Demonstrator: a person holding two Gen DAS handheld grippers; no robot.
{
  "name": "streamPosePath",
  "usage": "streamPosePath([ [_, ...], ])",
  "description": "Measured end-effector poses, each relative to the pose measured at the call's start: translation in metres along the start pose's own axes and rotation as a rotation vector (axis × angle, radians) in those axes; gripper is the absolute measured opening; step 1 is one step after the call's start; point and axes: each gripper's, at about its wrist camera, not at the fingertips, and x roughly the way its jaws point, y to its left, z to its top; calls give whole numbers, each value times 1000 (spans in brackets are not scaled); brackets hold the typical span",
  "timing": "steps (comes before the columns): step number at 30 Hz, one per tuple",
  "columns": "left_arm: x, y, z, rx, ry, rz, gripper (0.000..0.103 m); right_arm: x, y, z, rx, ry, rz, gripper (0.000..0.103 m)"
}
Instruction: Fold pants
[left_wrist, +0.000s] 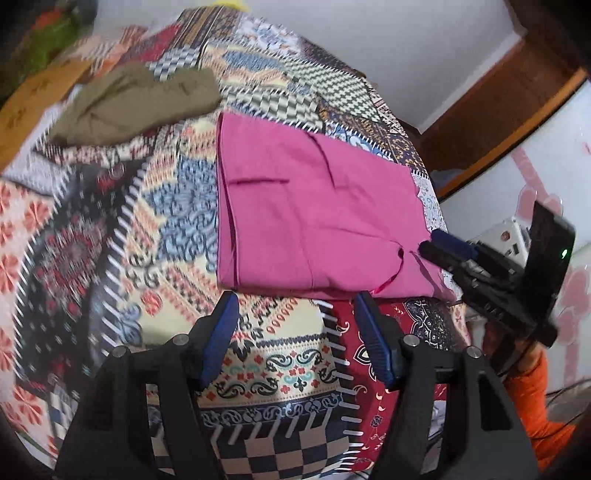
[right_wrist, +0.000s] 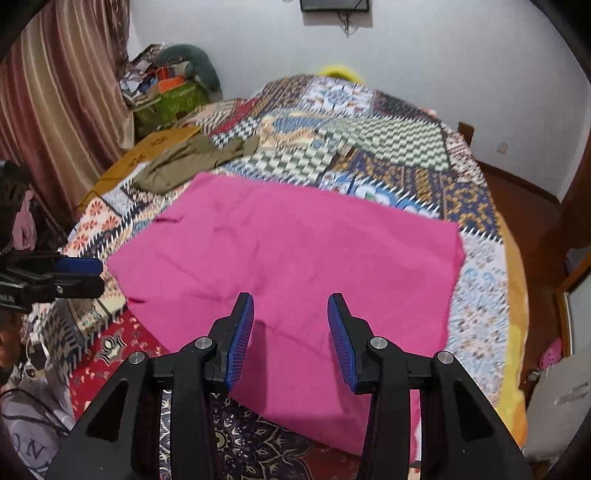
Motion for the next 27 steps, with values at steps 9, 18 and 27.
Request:
streamPosePath([
  [9, 13, 3, 0, -70, -20, -69, 69, 13, 3, -11, -14, 33, 8, 38],
  [18, 22, 11, 13, -123, -30, -151, 69, 18, -1, -14, 18, 33, 41, 38],
  [27, 40, 3, 35, -104, -33, -120, 68, 19, -2, -15, 27, 34, 53, 38],
])
